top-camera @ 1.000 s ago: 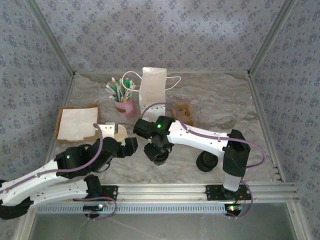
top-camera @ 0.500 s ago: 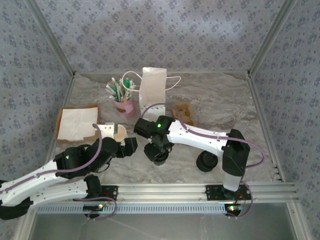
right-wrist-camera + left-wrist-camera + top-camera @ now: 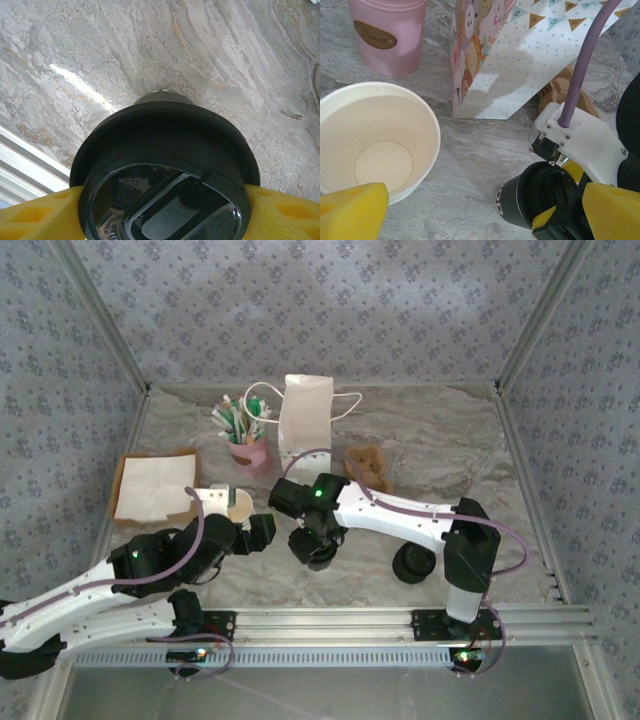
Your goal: Pack the takeout coffee
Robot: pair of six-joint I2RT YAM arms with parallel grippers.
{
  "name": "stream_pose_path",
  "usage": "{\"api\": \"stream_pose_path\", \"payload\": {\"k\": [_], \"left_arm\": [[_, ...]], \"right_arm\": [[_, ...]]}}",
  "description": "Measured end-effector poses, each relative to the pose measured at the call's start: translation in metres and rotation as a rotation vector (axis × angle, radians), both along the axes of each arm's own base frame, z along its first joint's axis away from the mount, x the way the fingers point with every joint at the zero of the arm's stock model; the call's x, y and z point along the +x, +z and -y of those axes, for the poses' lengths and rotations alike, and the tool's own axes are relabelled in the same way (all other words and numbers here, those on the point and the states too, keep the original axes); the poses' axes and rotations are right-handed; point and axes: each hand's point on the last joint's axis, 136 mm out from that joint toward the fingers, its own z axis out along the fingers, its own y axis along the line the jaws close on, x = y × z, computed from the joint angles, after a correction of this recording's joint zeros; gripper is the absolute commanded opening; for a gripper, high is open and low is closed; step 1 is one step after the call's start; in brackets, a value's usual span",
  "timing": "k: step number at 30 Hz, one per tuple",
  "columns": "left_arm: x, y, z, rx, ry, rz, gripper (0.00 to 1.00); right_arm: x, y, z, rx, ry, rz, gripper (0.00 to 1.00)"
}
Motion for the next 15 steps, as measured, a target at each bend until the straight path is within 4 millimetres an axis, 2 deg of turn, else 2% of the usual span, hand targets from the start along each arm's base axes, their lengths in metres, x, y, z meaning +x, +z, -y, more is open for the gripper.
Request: {"api": "stream_pose_path", "payload": {"k": [9, 15], "left_arm": [[0.0007, -0.0010, 0.0014, 0.004, 0.000, -0.002, 0.99], [0.0007, -0.0009, 0.0015, 0.004, 0.000, -0.002, 1.00]], "right_arm": [[-0.0009, 0.0061, -0.0011, 0.007, 0.009, -0.002, 0.83], [-0.0030, 0.0075, -0.0008, 0.007, 0.013, -0.013, 0.84]]}}
